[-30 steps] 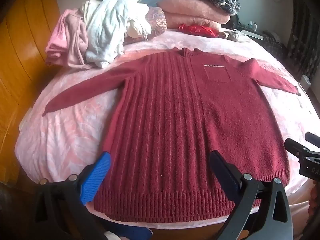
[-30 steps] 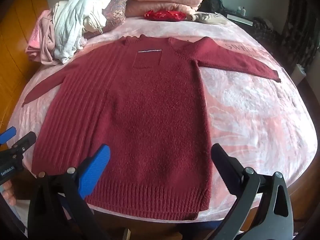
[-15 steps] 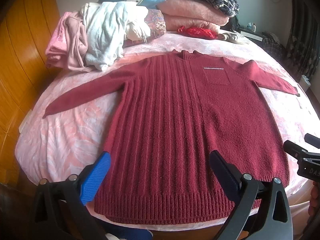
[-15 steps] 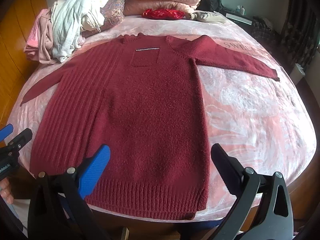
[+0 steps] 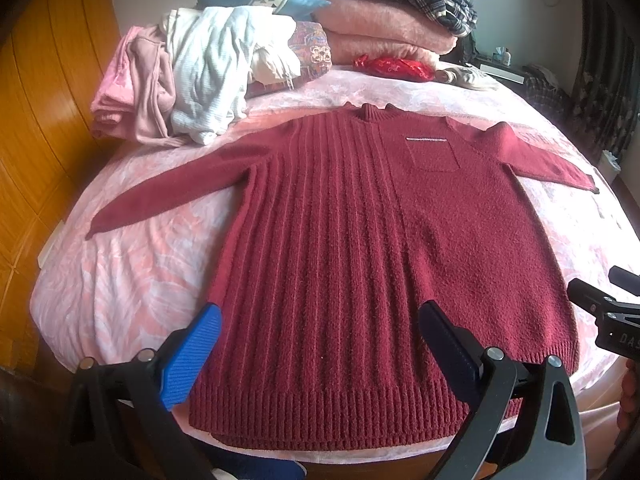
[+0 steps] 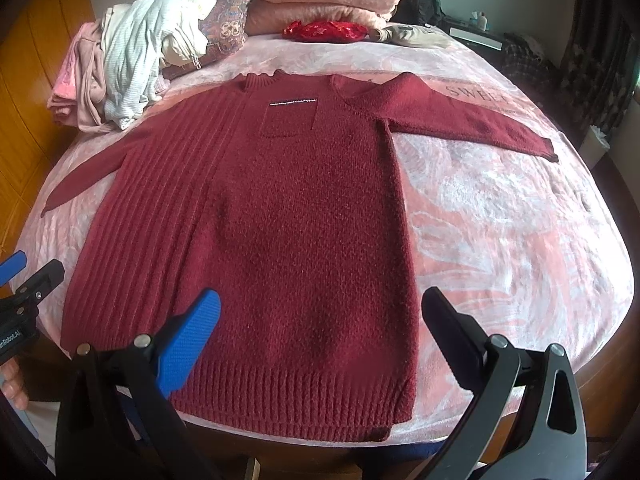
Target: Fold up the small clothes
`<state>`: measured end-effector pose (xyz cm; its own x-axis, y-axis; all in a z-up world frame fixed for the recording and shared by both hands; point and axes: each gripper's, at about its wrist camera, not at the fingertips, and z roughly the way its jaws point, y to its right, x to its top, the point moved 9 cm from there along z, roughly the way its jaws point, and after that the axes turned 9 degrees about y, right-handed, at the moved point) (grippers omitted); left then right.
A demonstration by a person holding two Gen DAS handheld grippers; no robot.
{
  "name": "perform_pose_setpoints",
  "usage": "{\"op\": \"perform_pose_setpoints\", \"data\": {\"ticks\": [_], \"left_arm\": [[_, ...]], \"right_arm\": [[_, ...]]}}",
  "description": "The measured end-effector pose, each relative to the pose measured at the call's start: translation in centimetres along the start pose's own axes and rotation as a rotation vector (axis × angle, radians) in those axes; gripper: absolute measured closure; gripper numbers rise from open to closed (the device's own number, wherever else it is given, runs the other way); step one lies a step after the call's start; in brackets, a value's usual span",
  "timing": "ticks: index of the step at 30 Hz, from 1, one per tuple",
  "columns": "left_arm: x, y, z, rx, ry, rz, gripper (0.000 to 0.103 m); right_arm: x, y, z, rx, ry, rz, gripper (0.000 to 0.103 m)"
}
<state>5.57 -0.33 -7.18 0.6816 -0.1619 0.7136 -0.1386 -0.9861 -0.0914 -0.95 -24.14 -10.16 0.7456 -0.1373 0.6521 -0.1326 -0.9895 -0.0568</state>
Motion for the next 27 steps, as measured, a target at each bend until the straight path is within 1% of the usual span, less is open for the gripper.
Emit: {"op": "perform_pose_setpoints", "data": {"ticks": [27], "left_arm": [[0.25, -0.23, -0.14, 0.003, 0.007, 0.006, 0.004]], "right_arm": [[-0.06, 0.21, 0.19, -0.004, 0.0, 0.003, 0.003]]}}
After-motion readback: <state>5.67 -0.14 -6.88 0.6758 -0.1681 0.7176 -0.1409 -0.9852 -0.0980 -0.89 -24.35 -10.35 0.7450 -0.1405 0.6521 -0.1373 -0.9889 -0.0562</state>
